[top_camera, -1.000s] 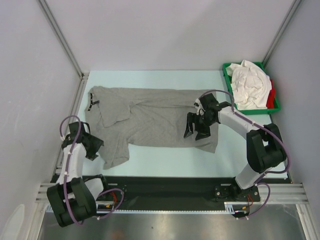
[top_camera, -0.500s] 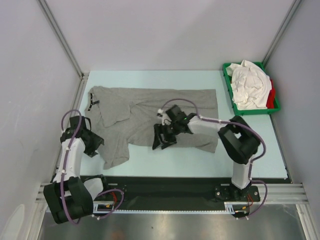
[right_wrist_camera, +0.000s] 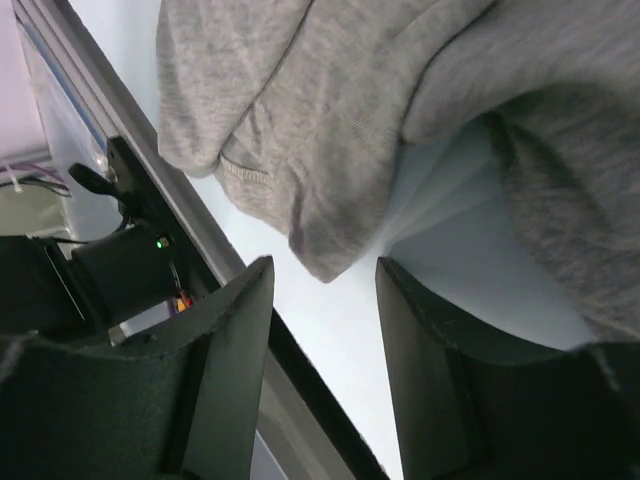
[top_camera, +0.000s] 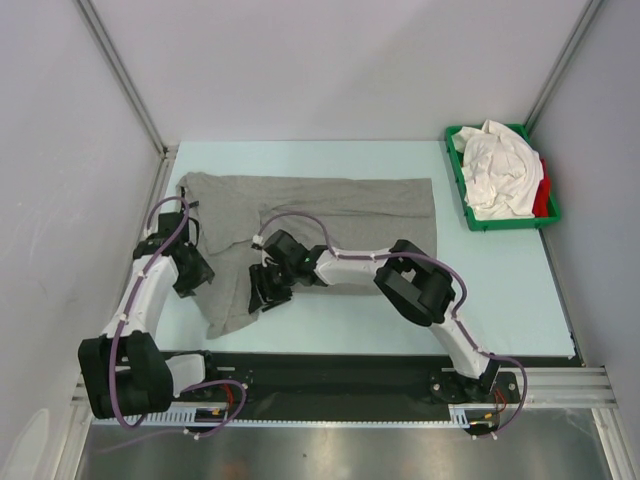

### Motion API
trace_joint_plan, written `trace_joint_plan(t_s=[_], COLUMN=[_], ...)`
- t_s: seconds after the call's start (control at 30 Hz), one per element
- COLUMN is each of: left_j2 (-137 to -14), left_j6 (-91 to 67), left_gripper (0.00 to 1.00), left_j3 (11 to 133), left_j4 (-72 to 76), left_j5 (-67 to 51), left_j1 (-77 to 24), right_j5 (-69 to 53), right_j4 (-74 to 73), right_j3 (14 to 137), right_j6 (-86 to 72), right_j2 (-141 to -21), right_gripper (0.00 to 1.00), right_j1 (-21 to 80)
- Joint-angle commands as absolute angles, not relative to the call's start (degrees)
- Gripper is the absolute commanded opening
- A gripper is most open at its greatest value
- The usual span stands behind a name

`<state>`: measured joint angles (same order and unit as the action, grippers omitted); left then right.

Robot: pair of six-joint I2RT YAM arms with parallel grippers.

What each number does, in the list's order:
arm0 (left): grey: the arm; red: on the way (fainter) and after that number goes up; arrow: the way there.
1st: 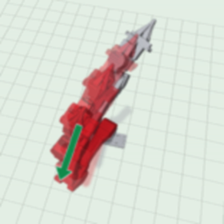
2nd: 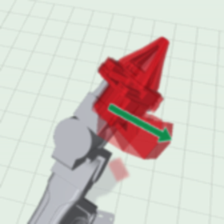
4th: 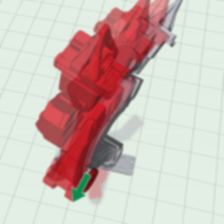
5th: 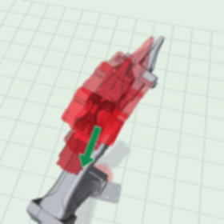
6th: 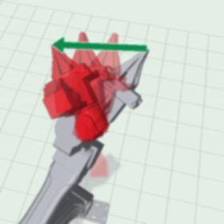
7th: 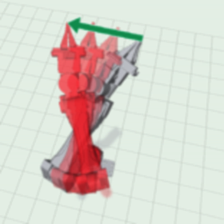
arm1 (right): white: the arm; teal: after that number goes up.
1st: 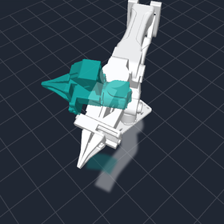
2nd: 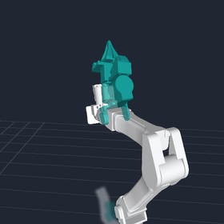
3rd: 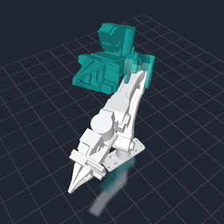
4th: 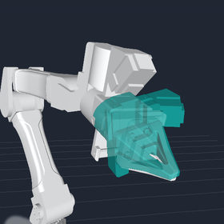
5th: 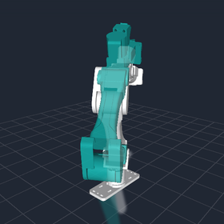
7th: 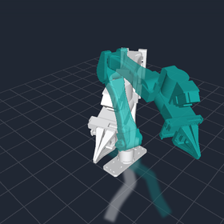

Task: Fold and stack the t-shirts
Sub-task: Fold the tshirt

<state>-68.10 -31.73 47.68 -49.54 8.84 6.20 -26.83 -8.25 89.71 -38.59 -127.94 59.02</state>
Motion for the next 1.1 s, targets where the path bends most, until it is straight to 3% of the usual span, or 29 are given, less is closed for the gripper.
trace_joint_plan(t_s=[0.0, 0.3, 0.43, 0.53, 0.63, 0.8, 0.93, 1.07], left_j2=[-67.0, -66.5, -66.5, -66.7, -67.3, -69.5, -69.3, -67.4], left_j6=[-28.8, -28.0, -27.9, -27.9, -27.3, -26.3, -26.8, -28.2], left_gripper=[0.51, 0.51, 0.52, 0.52, 0.54, 0.6, 0.61, 0.58], left_j3=[49.7, 49.2, 49.3, 49.3, 49.3, 49.0, 49.0, 47.6], left_j4=[-49.0, -47.4, -47.3, -47.3, -46.9, -46.2, -45.8, -46.4], left_j5=[8.7, 6.9, 6.9, 6.9, 5.5, 2.1, 0.5, -2.2], left_j1=[5.8, 5.8, 5.7, 5.8, 5.7, 5.7, 5.6, 5.5], right_j5=[-19.3, -12.0, -10.2, -7.6, -7.3, -6.3, -7.4, -9.0], right_j4=[-9.8, -22.2, -24.7, -25.1, -24.9, -25.0, -25.0, -24.6], right_j3=[91.9, 100.5, 99.2, 95.3, 90.8, 86.7, 85.0, 87.3], right_j6=[-38.4, -34.9, -34.5, -33.4, -31.8, -27.7, -22.2, -21.4], right_j2=[-128.1, -133.3, -132.4, -129.3, -126.1, -122.3, -118.7, -115.8], right_gripper=[0.52, 0.46, 0.25, 0.15, 0.13, 0.16, 0.46, 0.52], right_j1=[60.9, 62.6, 62.4, 62.0, 61.0, 59.5, 59.2, 59.9])
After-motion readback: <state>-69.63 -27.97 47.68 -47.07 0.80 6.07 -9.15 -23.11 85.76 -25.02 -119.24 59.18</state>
